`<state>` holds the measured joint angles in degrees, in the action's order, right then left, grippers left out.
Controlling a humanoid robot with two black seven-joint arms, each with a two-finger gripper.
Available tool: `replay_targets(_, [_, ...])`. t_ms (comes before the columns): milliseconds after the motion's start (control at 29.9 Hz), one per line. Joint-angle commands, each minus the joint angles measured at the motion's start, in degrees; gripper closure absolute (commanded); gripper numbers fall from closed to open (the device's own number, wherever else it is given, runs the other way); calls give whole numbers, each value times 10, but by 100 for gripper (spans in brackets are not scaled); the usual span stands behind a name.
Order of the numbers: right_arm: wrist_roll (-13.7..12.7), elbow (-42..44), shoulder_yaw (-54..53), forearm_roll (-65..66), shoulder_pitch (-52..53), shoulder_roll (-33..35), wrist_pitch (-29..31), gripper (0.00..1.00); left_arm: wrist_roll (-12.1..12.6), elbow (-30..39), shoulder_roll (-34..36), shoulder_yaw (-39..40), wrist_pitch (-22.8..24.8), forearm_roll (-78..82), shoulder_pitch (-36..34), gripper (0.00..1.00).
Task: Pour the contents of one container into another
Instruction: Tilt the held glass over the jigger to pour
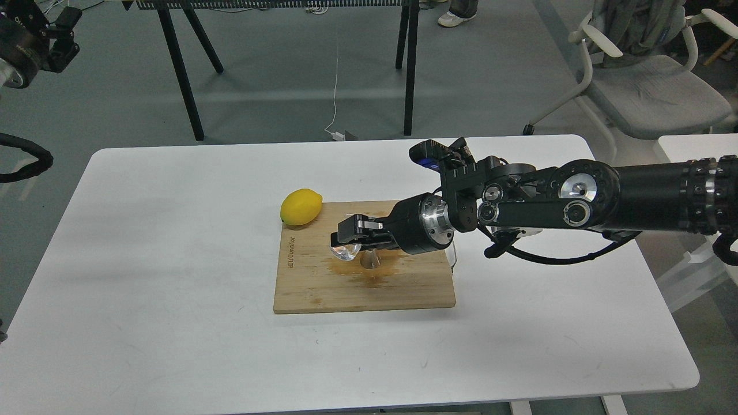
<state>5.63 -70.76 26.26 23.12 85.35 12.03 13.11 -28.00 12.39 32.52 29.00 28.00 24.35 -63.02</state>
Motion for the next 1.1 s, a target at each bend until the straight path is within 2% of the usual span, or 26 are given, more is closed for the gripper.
replay_targets(0, [-3, -1, -12, -10, -8, 10, 0, 98, 0, 0, 0, 0, 0, 0, 0, 0])
replay_targets(1070, [-6, -17, -27, -53, -40, 38, -6, 98, 0, 0, -1, 0, 0, 1, 0, 0])
